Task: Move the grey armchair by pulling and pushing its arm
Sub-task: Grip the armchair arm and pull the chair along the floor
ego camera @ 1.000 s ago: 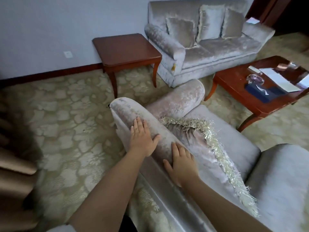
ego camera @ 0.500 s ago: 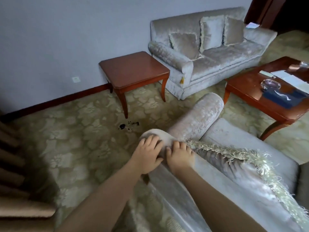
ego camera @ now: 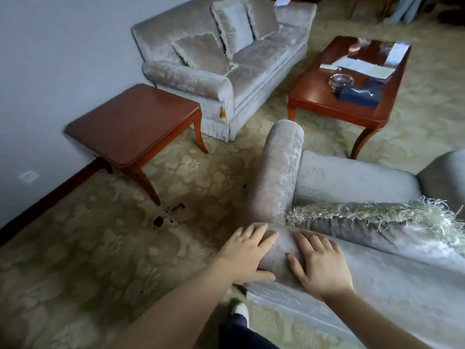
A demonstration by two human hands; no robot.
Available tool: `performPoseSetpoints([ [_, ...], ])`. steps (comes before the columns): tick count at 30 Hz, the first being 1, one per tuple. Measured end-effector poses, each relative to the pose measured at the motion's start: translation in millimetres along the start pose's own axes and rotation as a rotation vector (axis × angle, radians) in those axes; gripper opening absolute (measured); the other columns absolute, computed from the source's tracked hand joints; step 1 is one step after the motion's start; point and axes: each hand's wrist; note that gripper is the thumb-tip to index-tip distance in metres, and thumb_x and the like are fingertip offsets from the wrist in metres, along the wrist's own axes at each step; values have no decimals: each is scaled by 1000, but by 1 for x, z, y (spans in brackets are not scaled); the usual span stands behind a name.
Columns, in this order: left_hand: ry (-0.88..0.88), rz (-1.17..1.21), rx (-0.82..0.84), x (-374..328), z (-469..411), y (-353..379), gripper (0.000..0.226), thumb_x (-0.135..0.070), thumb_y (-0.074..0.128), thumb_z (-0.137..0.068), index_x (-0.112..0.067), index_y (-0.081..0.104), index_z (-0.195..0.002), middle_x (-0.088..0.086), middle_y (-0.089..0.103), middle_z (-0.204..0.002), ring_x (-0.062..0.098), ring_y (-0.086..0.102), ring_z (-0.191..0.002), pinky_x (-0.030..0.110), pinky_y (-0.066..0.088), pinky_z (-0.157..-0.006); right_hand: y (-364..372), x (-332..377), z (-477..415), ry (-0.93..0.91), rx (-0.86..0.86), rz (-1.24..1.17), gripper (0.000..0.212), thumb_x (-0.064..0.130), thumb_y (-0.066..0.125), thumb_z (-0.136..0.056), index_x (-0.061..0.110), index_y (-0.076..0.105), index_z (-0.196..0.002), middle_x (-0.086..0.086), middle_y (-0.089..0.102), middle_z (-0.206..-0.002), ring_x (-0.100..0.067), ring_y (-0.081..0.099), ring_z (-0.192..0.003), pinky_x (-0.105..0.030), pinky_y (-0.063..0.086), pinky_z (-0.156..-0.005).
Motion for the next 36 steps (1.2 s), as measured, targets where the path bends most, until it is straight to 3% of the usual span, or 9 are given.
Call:
performPoseSetpoints([
  [6, 202, -38, 8, 23, -13, -1, 95, -76, 40, -73, -19, 24, -147, 19, 27, -151, 35, 31, -136, 45, 25, -111, 10, -3, -3, -10, -91, -18, 58, 55, 45, -80, 14, 66, -115, -4, 66, -112, -27, 64, -98, -35, 36, -89],
  [10, 379, -38, 193, 34, -20, -10, 89, -68, 29, -77, -27, -6, -148, 16, -10, -157, 42, -2, -142, 53, 3, -113, 6, -2, -5, -20, -100, -21, 54, 52, 43, -85, 14, 65, -117, -4, 65, -116, -26, 62, -105, -36, 35, -93],
  [15, 649, -254, 131, 44, -31, -14, 82, -71, 44, -66, -34, 42, -139, 11, 47, -142, 31, 51, -124, 38, 50, -92, 0, 8, -2, 134, -98, -74, 56, 49, 29, -94, 14, 62, -121, 0, 61, -125, -21, 57, -116, -33, 33, -100],
  [19, 882, -282, 54, 58, -49, -18, 80, -68, 43, -73, -35, 30, -145, 17, 35, -148, 33, 37, -134, 41, 40, -104, 15, 31, 0, 935, -363, -120, 66, 59, 34, -89, 12, 47, -135, -13, 33, -150, -30, 28, -140, -41, 13, -112],
  [22, 1120, -244, 101, 65, -61, -24, 73, -54, 37, -91, -32, -1, -150, 15, -20, -153, 35, -19, -140, 51, -9, -113, 24, 56, -14, 1615, -391, -378, 102, 65, 51, -79, 5, 8, -148, -14, -3, -157, -27, -1, -145, -51, 3, -114],
  [27, 1306, -180, 202, 72, -77, -30, 66, -47, 34, -96, -33, -1, -149, 3, -35, -150, 22, -40, -132, 41, -27, -108, 29, 76, -37, 1836, -833, -912, 107, 55, 61, -81, 14, -11, -149, -22, 5, -154, -35, 16, -140, -47, 18, -112],
  [32, 1458, -213, 233, 75, -100, -50, 63, -43, 43, -94, -28, 17, -149, 6, -3, -158, 21, -9, -144, 37, -12, -114, 21, 83, -43, 1902, -795, -904, 99, 57, 54, -85, 21, -11, -149, -17, 4, -155, -38, 28, -135, -49, 25, -111],
  [34, 1551, -191, 174, 67, -114, -57, 57, -41, 52, -85, -23, 41, -139, 10, 34, -146, 27, 30, -135, 38, 22, -112, 24, 86, -49, 1993, -714, -753, 88, 63, 40, -87, 22, -8, -149, -15, 9, -155, -40, 39, -127, -53, 35, -102],
  [36, 1641, -175, 101, 56, -121, -59, 46, -42, 58, -74, -22, 60, -115, 5, 58, -115, 26, 58, -100, 30, 49, -84, 26, 87, -55, 2046, -700, -632, 79, 64, 29, -89, 23, -4, -148, -14, 15, -154, -39, 45, -122, -52, 40, -96],
])
Point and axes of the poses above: each hand's wrist, its own z-axis away from the middle knuckle, its own y-axis out of the palm, x = y × z
